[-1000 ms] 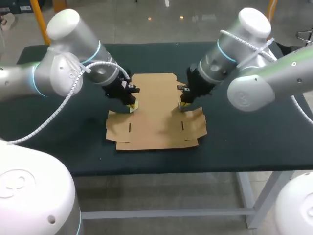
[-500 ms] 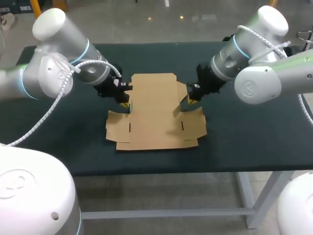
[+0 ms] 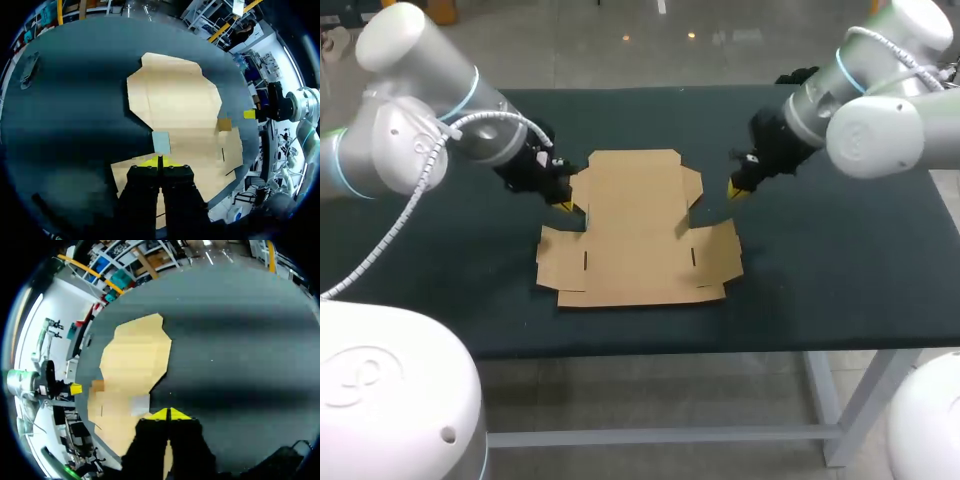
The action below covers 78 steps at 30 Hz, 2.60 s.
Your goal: Assemble the packaging by folding the flat box into shape, placing the metal phone stand inside, and closing the box properly
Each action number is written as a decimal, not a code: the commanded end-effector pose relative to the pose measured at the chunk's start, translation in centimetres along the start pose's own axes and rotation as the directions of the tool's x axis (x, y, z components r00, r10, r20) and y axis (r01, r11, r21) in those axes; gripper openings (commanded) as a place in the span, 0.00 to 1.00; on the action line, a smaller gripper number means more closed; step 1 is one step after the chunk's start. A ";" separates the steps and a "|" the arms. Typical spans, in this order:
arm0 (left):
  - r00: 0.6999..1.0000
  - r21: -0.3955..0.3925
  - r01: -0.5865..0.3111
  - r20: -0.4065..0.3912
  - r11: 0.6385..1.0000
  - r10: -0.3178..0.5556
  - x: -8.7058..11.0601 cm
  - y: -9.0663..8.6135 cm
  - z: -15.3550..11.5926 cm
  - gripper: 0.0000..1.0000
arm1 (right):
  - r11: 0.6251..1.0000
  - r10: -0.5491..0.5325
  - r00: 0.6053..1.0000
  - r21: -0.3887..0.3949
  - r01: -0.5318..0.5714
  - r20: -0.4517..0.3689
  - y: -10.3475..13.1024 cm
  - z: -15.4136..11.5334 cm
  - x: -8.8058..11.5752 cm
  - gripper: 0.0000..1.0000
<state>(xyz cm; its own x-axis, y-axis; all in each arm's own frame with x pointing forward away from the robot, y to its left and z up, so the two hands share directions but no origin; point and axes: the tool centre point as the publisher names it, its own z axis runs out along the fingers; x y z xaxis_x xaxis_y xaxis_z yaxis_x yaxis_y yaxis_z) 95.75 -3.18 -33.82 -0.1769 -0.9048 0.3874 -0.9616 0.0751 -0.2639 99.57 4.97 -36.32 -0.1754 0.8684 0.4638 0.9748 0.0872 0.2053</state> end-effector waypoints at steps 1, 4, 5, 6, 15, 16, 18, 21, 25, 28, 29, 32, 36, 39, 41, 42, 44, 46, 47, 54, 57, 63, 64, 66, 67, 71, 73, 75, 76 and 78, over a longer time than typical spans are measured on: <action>1.000 0.003 0.002 0.013 1.000 -0.002 0.5 1.4 -2.6 0.00 | 1.000 -0.018 1.000 0.014 0.018 0.006 -0.7 -2.9 0.9 0.00; 1.000 -0.006 0.018 0.019 1.000 -0.018 0.5 2.3 -3.4 0.00 | 1.000 -0.023 1.000 0.011 0.022 0.017 -1.3 -3.8 1.5 0.00; 0.999 -0.006 0.024 0.023 1.000 -0.024 0.5 2.6 -3.6 0.00 | 1.000 -0.023 1.000 0.011 0.023 0.019 -1.6 -4.1 1.7 0.00; 0.999 -0.010 0.029 0.024 1.000 -0.029 0.4 3.0 -3.8 0.00 | 1.000 -0.025 0.999 0.012 0.025 0.022 -1.9 -4.4 1.9 0.00; 0.998 -0.011 0.061 0.003 0.998 -0.061 0.3 6.8 -5.9 0.00 | 0.999 -0.015 0.999 0.036 0.014 0.033 -5.1 -5.5 2.7 0.00; 0.998 -0.007 0.065 0.003 0.998 -0.065 0.3 7.3 -6.1 0.00 | 0.999 -0.014 0.999 0.039 0.013 0.034 -5.5 -5.6 2.7 0.00; 0.998 -0.006 0.065 -0.002 0.998 -0.065 0.6 8.3 -6.4 0.00 | 0.999 -0.010 0.999 0.042 0.008 0.046 -6.4 -5.8 2.8 0.00; 0.998 -0.006 0.069 -0.015 0.998 -0.069 0.8 9.8 -6.6 0.00 | 0.999 0.005 0.998 0.038 -0.007 0.061 -7.7 -6.3 2.6 0.00; 0.996 -0.012 0.077 -0.037 0.997 -0.077 1.0 11.7 -6.7 0.00 | 0.999 0.016 0.997 0.038 -0.019 0.069 -9.8 -6.7 2.3 0.00; 0.995 -0.016 0.075 -0.059 0.997 -0.076 1.3 12.9 -6.8 0.00 | 0.999 0.022 0.997 0.040 -0.024 0.068 -11.3 -6.9 2.1 0.00; 0.995 -0.014 0.077 -0.063 0.997 -0.078 1.4 13.5 -6.9 0.00 | 0.999 0.029 0.997 0.037 -0.032 0.073 -12.1 -7.0 2.1 0.00; 0.995 -0.017 0.076 -0.070 0.997 -0.077 1.8 14.7 -7.0 0.00 | 0.999 0.040 0.996 0.030 -0.042 0.075 -13.8 -7.5 1.9 0.00; 0.994 -0.022 0.081 -0.078 0.997 -0.082 2.1 15.9 -7.0 0.00 | 0.998 0.055 0.996 0.022 -0.056 0.074 -15.6 -7.8 1.4 0.00; 0.991 -0.020 0.094 -0.089 0.995 -0.096 2.1 16.7 -6.7 0.00 | 0.998 0.060 0.995 0.025 -0.062 0.076 -16.5 -7.7 1.2 0.00; 0.990 -0.021 0.099 -0.102 0.995 -0.101 2.1 17.3 -6.6 0.00 | 0.997 0.067 0.995 0.025 -0.069 0.076 -17.0 -7.6 1.0 0.00; 0.989 -0.021 0.102 -0.104 0.995 -0.103 2.0 17.6 -6.4 0.00 | 0.997 0.068 0.995 0.025 -0.070 0.073 -17.3 -7.5 1.0 0.00; 0.987 -0.026 0.111 -0.111 0.994 -0.113 1.9 18.2 -6.2 0.00 | 0.997 0.075 0.995 0.019 -0.077 0.071 -18.1 -7.4 0.9 0.00; 0.985 -0.030 0.120 -0.119 0.992 -0.123 1.7 18.7 -5.9 0.00 | 0.997 0.078 0.995 0.016 -0.079 0.064 -18.7 -7.2 0.9 0.00; 0.984 -0.031 0.124 -0.122 0.992 -0.127 1.6 19.0 -5.7 0.00 | 0.996 0.083 0.995 0.015 -0.084 0.063 -19.0 -7.1 0.9 0.00; 0.980 -0.042 0.134 -0.139 0.990 -0.139 1.5 20.7 -4.7 0.00 | 0.995 0.101 0.993 0.019 -0.103 0.055 -21.2 -5.5 0.9 0.00; 0.978 -0.057 0.139 -0.146 0.989 -0.146 1.3 21.1 -3.9 0.00 | 0.994 0.109 0.993 0.022 -0.111 0.054 -21.7 -4.7 1.0 0.00; 0.977 -0.074 0.134 -0.157 0.988 -0.144 1.2 21.5 -2.7 0.00 | 0.991 0.133 0.991 0.025 -0.134 0.034 -22.3 -3.5 0.6 0.00; 0.977 -0.080 0.130 -0.160 0.988 -0.141 1.2 21.5 -2.6 0.00 | 0.990 0.138 0.990 0.026 -0.139 0.031 -22.4 -3.3 0.5 0.00; 0.977 -0.082 0.127 -0.162 0.989 -0.139 1.2 21.4 -2.3 0.00 | 0.989 0.144 0.989 0.034 -0.145 0.015 -22.6 -2.7 0.4 0.00; 0.977 -0.083 0.126 -0.163 0.989 -0.138 1.2 21.3 -2.2 0.00 | 0.988 0.149 0.989 0.037 -0.150 0.011 -22.7 -2.4 0.4 0.00; 0.975 -0.089 0.122 -0.174 0.989 -0.136 0.9 21.1 -1.5 0.00 | 0.986 0.157 0.988 0.052 -0.157 0.003 -22.9 -1.2 0.5 0.00; 0.972 -0.092 0.116 -0.192 0.989 -0.132 0.7 21.0 -1.2 0.00 | 0.986 0.156 0.988 0.060 -0.156 0.003 -22.9 -0.6 0.6 0.00; 0.971 -0.096 0.114 -0.198 0.989 -0.131 0.6 20.7 -0.8 0.00 | 0.986 0.157 0.988 0.062 -0.157 0.003 -22.8 -0.2 0.7 0.00; 0.971 -0.099 0.111 -0.203 0.989 -0.129 0.5 20.6 -0.6 0.00 | 0.986 0.157 0.988 0.063 -0.157 0.002 -22.8 0.0 0.8 0.00; 0.969 -0.106 0.109 -0.208 0.988 -0.130 0.3 20.3 -0.2 0.00 | 0.986 0.156 0.988 0.065 -0.156 0.001 -22.7 0.4 0.9 0.00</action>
<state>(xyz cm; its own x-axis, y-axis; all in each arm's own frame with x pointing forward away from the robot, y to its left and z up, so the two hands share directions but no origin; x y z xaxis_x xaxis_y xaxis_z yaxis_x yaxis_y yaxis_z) 75.10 -1.63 -37.89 -0.0894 -0.8050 0.5865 -0.9906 0.0107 -0.1363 76.87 3.40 -40.04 -0.0209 0.8707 0.4913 0.9970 -0.0184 0.0751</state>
